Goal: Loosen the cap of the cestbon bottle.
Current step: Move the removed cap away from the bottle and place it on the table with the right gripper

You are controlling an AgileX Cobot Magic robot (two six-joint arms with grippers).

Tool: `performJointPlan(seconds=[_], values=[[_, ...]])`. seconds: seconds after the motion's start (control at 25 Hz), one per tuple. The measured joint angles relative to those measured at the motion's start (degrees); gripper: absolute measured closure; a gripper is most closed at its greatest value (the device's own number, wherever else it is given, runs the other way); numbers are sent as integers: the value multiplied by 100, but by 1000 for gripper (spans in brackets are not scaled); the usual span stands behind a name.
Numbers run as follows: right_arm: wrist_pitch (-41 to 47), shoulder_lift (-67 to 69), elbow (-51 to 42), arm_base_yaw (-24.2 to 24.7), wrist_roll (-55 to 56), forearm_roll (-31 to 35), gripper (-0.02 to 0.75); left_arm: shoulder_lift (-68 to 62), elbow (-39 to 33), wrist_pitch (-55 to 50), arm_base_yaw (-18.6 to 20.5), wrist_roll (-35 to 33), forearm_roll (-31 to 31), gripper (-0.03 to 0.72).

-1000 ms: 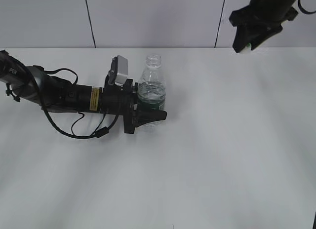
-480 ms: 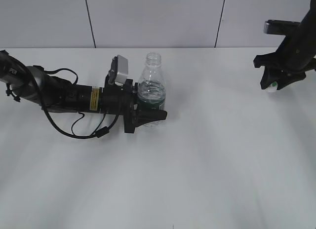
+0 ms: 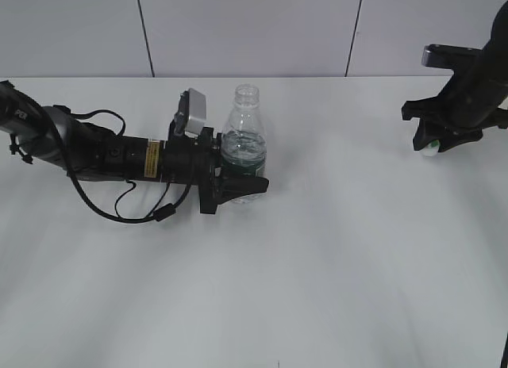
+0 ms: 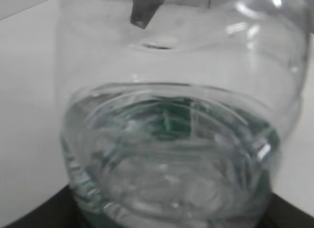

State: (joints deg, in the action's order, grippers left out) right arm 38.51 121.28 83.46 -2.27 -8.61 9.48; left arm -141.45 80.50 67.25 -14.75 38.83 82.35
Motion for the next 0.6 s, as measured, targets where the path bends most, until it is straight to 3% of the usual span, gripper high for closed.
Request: performJointPlan(seconds=[0.6], values=[[31, 243, -7, 0, 35, 0, 451, 0, 0, 0, 0, 5, -5, 277]])
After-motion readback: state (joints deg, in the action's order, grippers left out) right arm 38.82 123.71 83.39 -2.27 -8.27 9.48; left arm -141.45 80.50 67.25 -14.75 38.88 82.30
